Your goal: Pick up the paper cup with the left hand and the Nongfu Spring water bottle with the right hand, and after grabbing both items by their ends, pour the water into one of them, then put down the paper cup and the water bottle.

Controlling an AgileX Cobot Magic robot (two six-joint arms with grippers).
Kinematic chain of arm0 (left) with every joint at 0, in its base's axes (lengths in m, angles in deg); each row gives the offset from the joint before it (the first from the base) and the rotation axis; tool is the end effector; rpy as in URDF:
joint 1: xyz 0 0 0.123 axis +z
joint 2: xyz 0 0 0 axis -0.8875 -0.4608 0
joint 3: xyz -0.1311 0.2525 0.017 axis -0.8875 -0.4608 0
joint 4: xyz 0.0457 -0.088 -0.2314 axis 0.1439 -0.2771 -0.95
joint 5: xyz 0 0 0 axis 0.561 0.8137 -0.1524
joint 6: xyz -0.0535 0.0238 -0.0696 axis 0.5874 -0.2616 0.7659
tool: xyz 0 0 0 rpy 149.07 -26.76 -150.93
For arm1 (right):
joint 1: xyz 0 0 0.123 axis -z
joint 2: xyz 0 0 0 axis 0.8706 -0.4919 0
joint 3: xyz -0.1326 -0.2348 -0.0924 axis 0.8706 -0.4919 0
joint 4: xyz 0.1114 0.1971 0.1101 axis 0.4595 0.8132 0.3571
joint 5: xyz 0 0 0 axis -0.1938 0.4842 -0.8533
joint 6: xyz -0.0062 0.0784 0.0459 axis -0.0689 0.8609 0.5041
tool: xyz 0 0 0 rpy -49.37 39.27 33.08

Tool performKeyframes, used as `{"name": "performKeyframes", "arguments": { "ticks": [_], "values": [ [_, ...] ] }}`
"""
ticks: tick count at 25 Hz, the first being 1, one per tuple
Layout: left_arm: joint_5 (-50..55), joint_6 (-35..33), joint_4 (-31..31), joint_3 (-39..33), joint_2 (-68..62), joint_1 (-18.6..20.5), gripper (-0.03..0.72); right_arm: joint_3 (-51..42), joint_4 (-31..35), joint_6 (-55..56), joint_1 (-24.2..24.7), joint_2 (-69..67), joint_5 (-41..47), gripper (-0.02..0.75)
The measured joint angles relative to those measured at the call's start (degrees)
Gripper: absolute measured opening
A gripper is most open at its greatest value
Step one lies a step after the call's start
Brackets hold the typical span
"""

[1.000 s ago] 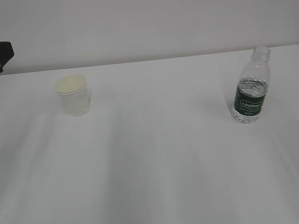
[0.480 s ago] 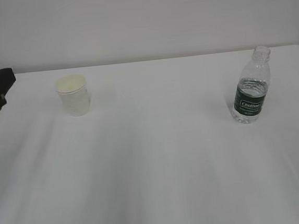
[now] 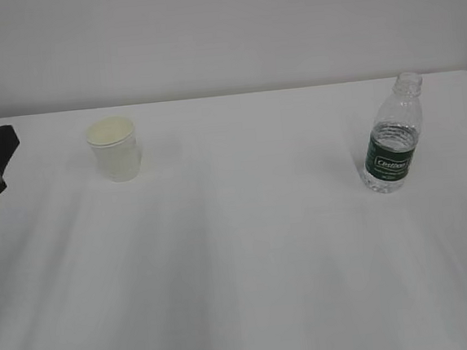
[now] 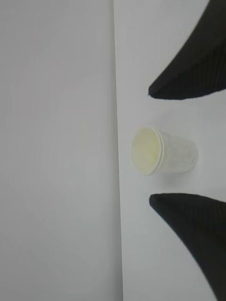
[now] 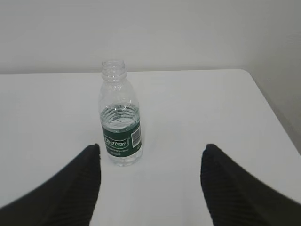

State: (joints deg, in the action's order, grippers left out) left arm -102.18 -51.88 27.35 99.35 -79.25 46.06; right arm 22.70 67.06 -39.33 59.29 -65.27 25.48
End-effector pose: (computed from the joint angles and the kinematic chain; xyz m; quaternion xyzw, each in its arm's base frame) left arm 0.2181 -0.0624 0.2148 0.0424 0.7346 -0.1389 0.6628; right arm 0.1323 0.0026 0.2333 -0.0082 0.7942 0.0056 0.6075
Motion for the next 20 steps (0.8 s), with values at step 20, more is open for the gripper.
{"name": "performKeyframes", "arguments": {
  "ticks": [20],
  "values": [
    [-18.18, 4.55, 5.9, 0.0, -20.49, 0.0, 0.44, -0.23, -0.11, 2.86, 0.0, -21.17, -20.73, 0.514]
  ]
}}
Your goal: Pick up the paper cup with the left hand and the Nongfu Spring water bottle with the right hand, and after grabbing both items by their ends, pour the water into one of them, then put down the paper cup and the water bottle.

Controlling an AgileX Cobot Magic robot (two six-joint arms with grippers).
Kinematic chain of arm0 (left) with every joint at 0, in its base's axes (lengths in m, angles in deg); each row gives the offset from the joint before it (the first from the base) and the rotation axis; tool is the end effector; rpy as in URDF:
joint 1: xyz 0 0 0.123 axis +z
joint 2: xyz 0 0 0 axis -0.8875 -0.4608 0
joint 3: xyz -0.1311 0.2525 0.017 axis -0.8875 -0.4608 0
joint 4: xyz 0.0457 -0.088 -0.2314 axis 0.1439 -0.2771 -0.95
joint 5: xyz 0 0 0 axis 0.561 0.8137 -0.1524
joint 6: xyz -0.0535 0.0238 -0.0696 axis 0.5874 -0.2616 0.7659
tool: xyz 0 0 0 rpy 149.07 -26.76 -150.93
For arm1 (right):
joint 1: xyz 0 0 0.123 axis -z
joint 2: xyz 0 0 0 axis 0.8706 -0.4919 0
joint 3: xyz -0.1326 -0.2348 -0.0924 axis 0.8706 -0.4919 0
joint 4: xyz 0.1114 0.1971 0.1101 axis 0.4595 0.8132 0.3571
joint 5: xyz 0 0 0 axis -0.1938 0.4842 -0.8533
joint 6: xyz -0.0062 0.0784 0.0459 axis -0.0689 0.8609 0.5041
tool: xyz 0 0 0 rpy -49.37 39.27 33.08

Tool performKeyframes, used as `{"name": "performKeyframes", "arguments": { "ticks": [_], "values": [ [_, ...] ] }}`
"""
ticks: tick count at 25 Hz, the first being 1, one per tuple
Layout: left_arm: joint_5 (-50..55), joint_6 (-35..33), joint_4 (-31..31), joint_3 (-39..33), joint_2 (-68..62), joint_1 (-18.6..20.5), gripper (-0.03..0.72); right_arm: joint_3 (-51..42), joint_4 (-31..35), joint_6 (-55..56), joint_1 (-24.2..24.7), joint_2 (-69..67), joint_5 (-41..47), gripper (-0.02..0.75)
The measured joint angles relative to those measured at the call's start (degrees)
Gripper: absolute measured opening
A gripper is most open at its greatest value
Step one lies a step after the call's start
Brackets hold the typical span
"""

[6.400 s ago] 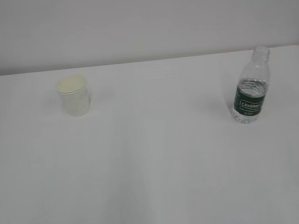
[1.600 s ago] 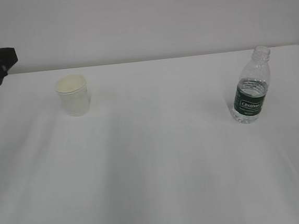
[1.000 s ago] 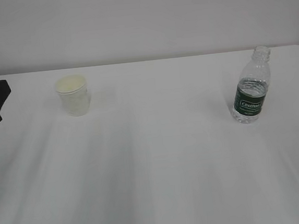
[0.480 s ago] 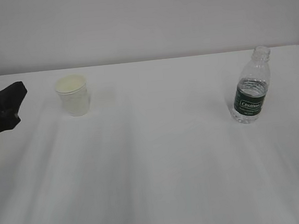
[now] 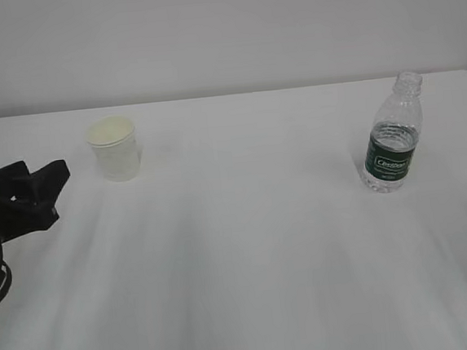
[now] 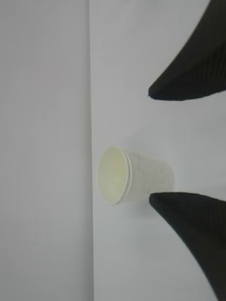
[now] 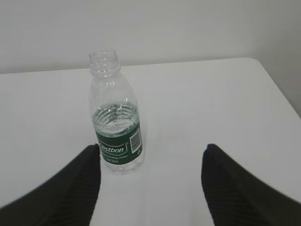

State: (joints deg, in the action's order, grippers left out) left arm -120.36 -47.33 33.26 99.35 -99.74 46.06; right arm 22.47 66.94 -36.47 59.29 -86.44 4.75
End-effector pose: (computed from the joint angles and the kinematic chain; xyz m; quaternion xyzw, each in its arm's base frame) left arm 0.2405 -0.0773 0.1572 0.0622 0.7468 -0.1763 0.6382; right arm 0.1769 0.0031 0.2063 0.0118 0.7977 0.0173 0.6027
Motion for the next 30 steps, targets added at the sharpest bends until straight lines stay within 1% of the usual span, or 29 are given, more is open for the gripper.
{"name": "performKeyframes", "arguments": {
  "ticks": [4, 7, 12, 18, 23, 25, 26, 30],
  "values": [
    [-0.09, 0.03, 0.92, 0.0, -2.29, 0.0, 0.44, -2.38, -0.32, 0.57, 0.0, -1.35, -4.93, 0.514],
    [-0.09, 0.03, 3.98, 0.0, -3.47, 0.0, 0.44, -4.95, -0.32, 1.96, 0.0, -2.16, -9.49, 0.514],
    [-0.09, 0.03, 5.57, 0.0, -3.6, 0.0, 0.44, -7.34, -0.34, 2.51, 0.0, -4.0, -13.23, 0.514],
    [-0.09, 0.03, 5.6, 0.0, -3.6, 0.0, 0.432, -7.72, -6.42, 2.49, 0.0, -9.54, -19.94, 0.514],
    [-0.09, 0.12, 5.6, 0.0, -3.6, 0.0, 0.426, -7.72, -7.52, 2.62, 0.0, -19.85, -29.44, 0.514],
    [-0.09, 0.02, 5.6, 0.0, -3.6, 0.0, 0.445, -7.72, -8.04, 2.62, 0.0, -24.83, -33.89, 0.514],
    [-0.09, 0.02, 5.6, 0.0, -3.6, 0.0, 0.468, -7.61, -8.46, 2.62, 0.0, -27.61, -35.84, 0.515],
    [-0.09, 0.02, 5.7, 0.0, -3.6, 0.0, 0.567, -6.65, -9.89, 2.62, 0.0, -36.34, -37.75, 0.521]
  ]
}}
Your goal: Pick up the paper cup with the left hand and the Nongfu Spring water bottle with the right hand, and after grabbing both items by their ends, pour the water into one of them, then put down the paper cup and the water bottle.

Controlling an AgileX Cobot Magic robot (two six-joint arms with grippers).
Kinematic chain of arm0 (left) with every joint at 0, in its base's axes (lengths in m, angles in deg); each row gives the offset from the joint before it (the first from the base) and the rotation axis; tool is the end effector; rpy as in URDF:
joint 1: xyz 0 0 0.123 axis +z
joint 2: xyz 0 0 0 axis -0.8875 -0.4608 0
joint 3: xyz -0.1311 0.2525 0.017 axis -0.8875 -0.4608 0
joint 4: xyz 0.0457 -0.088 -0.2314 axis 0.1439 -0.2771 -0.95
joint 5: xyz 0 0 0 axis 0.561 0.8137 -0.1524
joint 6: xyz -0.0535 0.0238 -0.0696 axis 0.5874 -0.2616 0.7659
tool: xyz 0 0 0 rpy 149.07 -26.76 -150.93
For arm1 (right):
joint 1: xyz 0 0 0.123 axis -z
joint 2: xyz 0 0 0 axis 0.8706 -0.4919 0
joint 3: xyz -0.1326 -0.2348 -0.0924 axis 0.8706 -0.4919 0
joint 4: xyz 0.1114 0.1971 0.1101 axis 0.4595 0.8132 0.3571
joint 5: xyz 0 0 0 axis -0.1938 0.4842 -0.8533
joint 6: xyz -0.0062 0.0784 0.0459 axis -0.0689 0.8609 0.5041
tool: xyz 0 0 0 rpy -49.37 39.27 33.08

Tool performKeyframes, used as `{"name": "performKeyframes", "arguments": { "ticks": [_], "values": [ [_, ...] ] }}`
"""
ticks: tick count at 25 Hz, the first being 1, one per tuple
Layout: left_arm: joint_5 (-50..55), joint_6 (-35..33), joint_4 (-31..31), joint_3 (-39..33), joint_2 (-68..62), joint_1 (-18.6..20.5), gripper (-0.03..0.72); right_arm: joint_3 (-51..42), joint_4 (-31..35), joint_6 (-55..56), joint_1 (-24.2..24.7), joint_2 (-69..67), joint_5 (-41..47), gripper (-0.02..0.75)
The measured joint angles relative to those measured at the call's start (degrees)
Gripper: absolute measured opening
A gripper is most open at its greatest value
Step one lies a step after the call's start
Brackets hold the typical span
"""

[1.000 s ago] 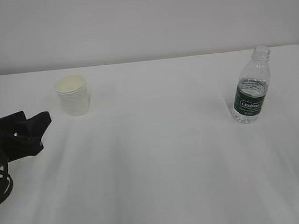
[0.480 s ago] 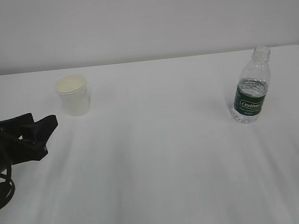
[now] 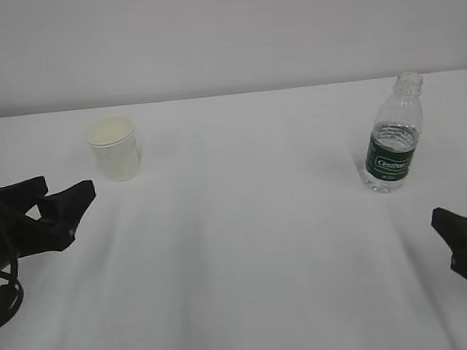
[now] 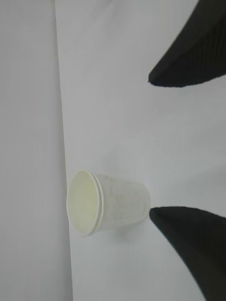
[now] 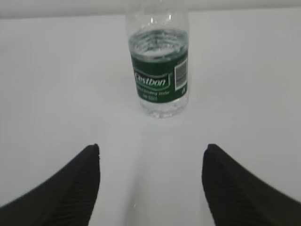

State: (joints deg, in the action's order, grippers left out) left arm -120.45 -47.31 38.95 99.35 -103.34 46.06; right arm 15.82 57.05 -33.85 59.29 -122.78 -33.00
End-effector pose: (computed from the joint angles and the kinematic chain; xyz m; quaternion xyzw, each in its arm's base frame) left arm 0.2388 -0.0853 0.1411 0.1070 0.7627 -0.1919 0.6083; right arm 0.1912 0.0169 0.1182 -0.0446 0.8236 0.0672 0.5615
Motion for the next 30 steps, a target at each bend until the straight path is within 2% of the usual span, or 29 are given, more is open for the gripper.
{"name": "performKeyframes", "arguments": {
  "ticks": [8, 30],
  "values": [
    [0.0, -1.3, 0.0, 0.0, -0.09, 0.0, 0.587, 1.77, -0.32, 0.0, 0.0, -4.45, -0.11, 0.586],
    [-0.13, -1.53, 0.14, 0.0, -2.38, 0.0, 0.587, 15.16, -1.14, 0.0, 0.0, -15.55, -0.46, 0.587]
  ]
}}
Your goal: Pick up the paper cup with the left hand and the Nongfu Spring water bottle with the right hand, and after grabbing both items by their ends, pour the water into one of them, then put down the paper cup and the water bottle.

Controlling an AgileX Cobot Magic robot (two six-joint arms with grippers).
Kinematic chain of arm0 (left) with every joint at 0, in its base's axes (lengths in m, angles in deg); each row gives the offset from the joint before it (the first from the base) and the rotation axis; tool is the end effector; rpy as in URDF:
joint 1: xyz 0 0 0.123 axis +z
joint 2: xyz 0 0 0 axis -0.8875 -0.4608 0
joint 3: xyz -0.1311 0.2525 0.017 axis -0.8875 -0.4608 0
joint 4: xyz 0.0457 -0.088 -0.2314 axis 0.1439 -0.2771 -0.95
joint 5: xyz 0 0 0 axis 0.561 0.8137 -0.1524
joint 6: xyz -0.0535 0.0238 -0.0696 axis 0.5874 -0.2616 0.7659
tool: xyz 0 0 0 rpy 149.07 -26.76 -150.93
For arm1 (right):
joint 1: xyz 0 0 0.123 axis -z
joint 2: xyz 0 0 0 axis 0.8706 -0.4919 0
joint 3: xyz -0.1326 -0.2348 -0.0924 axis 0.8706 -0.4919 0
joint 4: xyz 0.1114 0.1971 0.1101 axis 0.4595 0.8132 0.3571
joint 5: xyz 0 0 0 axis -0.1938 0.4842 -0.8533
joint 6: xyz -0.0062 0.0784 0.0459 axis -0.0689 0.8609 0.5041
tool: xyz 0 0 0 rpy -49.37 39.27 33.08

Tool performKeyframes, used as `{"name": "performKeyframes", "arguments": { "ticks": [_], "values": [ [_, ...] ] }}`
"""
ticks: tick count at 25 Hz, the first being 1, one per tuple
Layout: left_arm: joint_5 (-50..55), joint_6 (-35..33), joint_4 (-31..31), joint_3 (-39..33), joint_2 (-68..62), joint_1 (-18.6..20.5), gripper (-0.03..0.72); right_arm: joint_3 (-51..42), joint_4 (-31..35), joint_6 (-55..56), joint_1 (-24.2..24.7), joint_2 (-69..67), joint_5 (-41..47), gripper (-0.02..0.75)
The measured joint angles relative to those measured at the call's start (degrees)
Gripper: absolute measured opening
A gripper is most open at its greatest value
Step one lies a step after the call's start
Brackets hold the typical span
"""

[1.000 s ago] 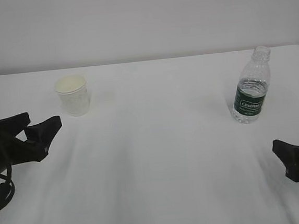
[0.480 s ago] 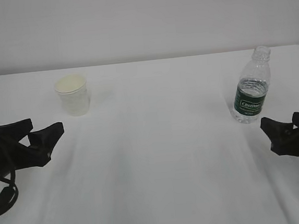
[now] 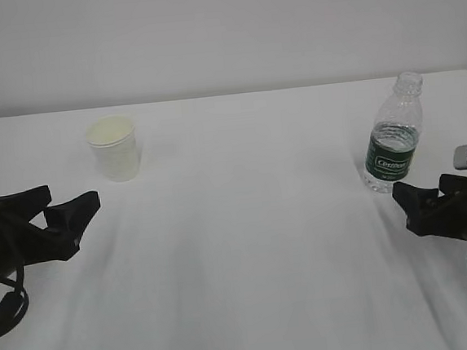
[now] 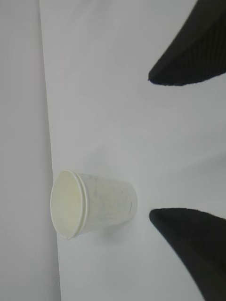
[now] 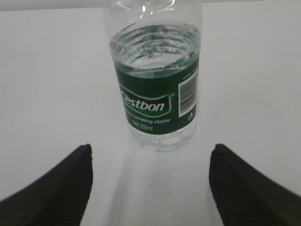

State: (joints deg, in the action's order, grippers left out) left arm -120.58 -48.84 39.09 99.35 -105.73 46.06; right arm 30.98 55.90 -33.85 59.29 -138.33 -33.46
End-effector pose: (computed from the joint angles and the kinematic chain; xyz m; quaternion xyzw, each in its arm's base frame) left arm 0.2393 -0.0857 0.1307 0.1181 0.7735 -0.1823 0.5954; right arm 0.2609 0.0201 0.0896 -0.0529 0.8228 0.0729 0.5612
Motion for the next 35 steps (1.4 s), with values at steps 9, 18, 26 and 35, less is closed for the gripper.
{"name": "performKeyframes", "arguments": {
  "ticks": [9, 18, 26, 35],
  "values": [
    [0.0, 0.0, 0.0, 0.0, -0.09, 0.0, 0.587, 5.56, -0.22, 0.12, 0.0, -5.11, 0.0, 0.588],
    [0.0, 0.0, -0.12, 0.0, -0.09, 0.0, 0.587, 9.85, -1.55, 2.25, 0.0, -7.86, 0.0, 0.588],
    [0.0, 0.0, -0.46, 0.0, -0.09, 0.0, 0.587, 12.61, -1.71, 2.49, 0.0, -8.45, 0.0, 0.588],
    [0.0, 0.0, -0.49, 0.0, -0.09, 0.0, 0.587, 16.27, -1.81, 2.58, 0.0, -11.14, 0.0, 0.588]
  ]
}}
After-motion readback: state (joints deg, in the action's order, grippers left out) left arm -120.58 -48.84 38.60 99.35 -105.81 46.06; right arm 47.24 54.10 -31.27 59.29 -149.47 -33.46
